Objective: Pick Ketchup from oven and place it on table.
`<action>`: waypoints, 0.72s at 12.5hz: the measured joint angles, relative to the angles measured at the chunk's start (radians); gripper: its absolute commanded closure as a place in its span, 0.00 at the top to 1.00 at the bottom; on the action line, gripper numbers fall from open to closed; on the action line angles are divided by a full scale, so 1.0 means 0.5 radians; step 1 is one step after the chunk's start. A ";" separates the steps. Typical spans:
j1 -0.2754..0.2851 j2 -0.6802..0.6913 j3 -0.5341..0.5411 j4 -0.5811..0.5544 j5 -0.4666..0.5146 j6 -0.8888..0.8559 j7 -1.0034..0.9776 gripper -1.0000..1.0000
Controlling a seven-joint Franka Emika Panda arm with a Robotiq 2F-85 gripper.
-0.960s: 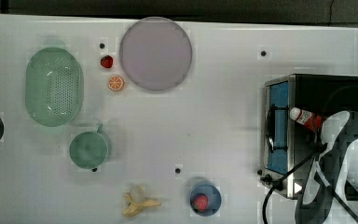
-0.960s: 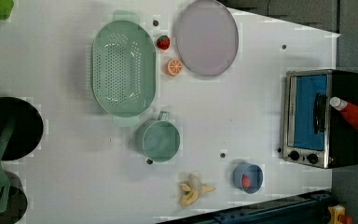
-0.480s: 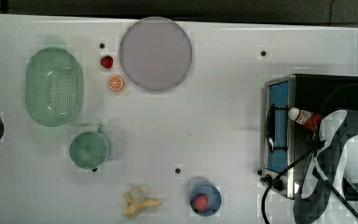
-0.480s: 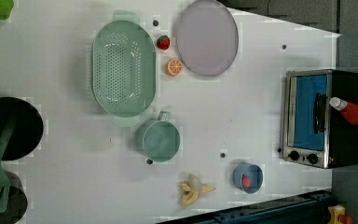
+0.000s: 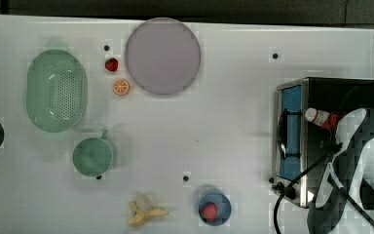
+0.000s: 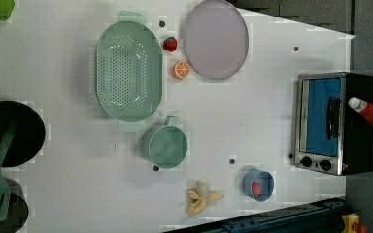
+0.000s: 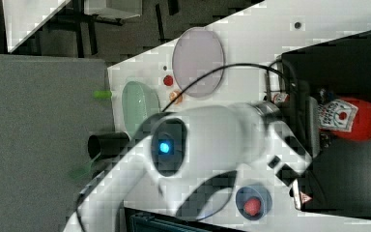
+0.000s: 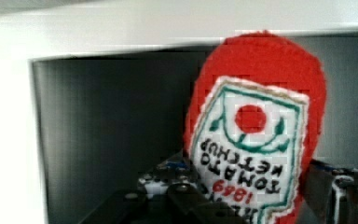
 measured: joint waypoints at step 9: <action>0.315 -0.491 0.211 0.582 -0.185 -1.125 -0.017 0.64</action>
